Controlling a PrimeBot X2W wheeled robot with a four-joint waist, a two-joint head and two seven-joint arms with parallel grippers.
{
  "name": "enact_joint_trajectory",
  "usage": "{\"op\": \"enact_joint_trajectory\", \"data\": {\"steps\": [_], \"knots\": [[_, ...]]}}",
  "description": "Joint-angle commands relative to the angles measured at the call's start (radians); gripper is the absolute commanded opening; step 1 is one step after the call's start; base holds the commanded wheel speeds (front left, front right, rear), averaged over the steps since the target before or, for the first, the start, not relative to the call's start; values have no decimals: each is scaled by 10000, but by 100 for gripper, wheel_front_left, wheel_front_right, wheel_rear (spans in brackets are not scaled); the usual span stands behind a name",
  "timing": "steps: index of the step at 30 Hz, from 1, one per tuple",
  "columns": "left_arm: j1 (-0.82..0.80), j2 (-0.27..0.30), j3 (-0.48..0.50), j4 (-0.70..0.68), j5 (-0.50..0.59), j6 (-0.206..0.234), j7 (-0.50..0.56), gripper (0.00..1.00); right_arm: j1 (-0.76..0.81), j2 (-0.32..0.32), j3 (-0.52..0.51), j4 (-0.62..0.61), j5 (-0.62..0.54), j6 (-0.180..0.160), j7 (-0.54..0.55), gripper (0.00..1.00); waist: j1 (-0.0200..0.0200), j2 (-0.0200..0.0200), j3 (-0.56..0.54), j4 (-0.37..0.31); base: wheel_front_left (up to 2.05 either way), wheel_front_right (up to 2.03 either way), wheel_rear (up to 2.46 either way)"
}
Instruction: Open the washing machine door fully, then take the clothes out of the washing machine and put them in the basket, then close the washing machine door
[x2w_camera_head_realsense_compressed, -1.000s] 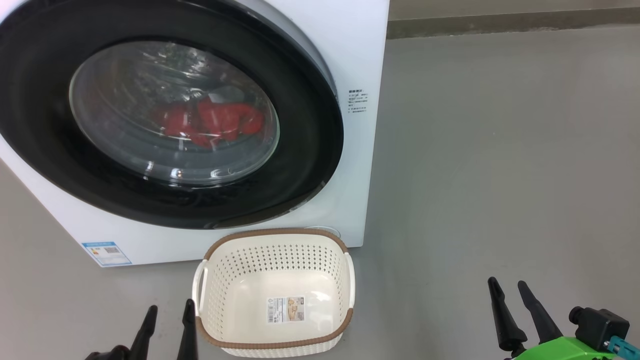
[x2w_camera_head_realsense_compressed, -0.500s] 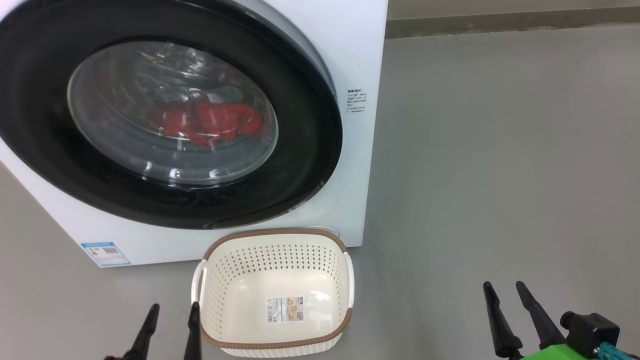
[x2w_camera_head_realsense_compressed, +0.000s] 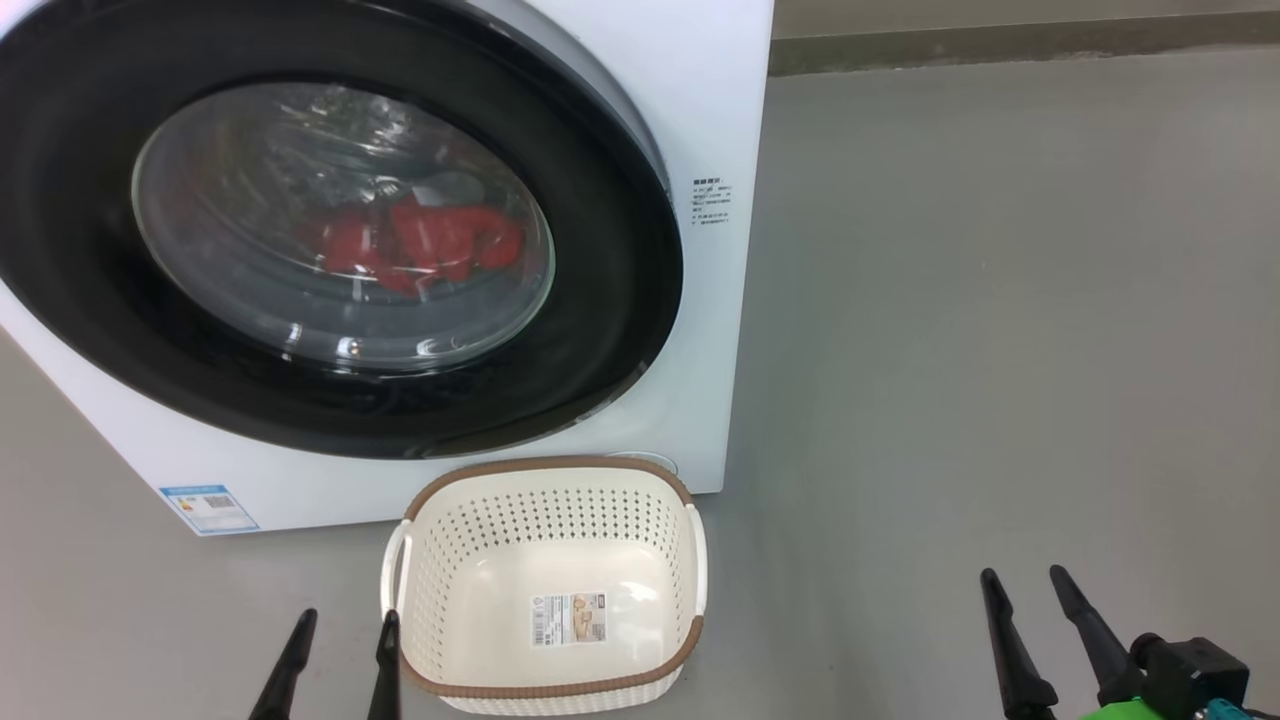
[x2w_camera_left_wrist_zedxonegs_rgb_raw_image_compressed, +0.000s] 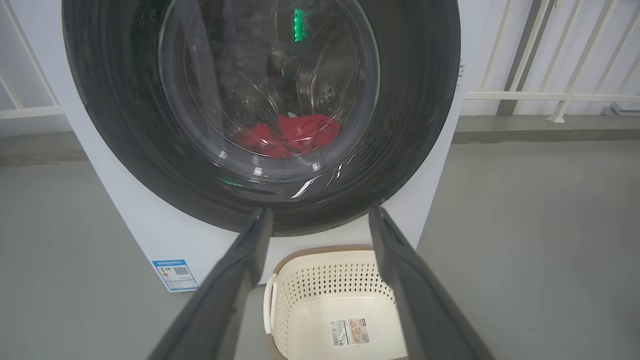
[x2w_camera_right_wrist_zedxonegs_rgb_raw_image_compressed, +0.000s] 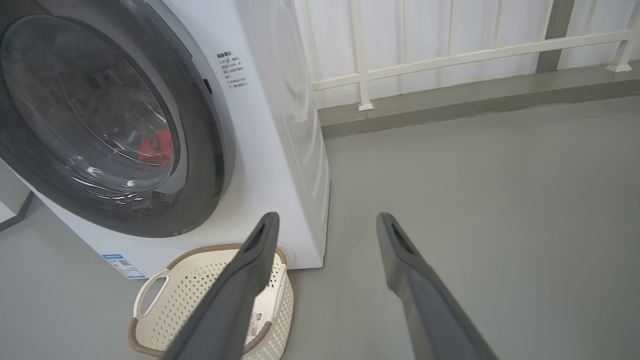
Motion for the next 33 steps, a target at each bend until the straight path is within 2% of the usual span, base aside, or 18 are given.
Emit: {"op": "enact_joint_trajectory", "data": {"steps": [1, 7, 20, 21, 22, 23, 27, 33], "knots": [[-90, 40, 332, -209, -32, -104, -122, 100, -33, -133, 138, -250, -19, -7, -136, 100, 0, 0, -2, -13, 0, 0, 0], [-149, 38, 432, 195, -836, -378, -122, 100, 75, -107, -123, -160, 146, -7, -136, 100, 0, 0, -10, -87, 0, 0, 0], [-216, 36, 515, 341, -1003, -498, -122, 100, 113, -87, -232, -160, 168, -7, -136, 100, 0, 0, 6, -123, 0, 0, 0], [-219, 36, 515, 334, -1013, -499, -122, 100, 94, -86, -182, -186, 279, -7, -136, 82, 0, 0, 7, -116, 0, 0, 0], [-221, 36, 518, 321, -1022, -498, -122, 100, 60, -85, -148, -231, 455, -7, -136, 47, 0, 0, 18, -114, 0, 0, 0], [-229, 36, 516, 295, -1039, -491, -122, 100, -27, -84, -12, -319, 793, -7, -136, 0, 0, 0, 44, -101, 0, 0, 0], [-313, 36, 486, 258, -1070, -494, -122, 100, -465, -83, 274, -460, 1675, -7, -136, 0, 0, 0, 196, -75, 0, 0, 0], [-668, 36, 335, 195, -1158, -520, -122, 100, -1997, -83, 636, -654, 3308, -7, -136, 0, 0, 0, 684, 37, 0, 0, 0]]}}
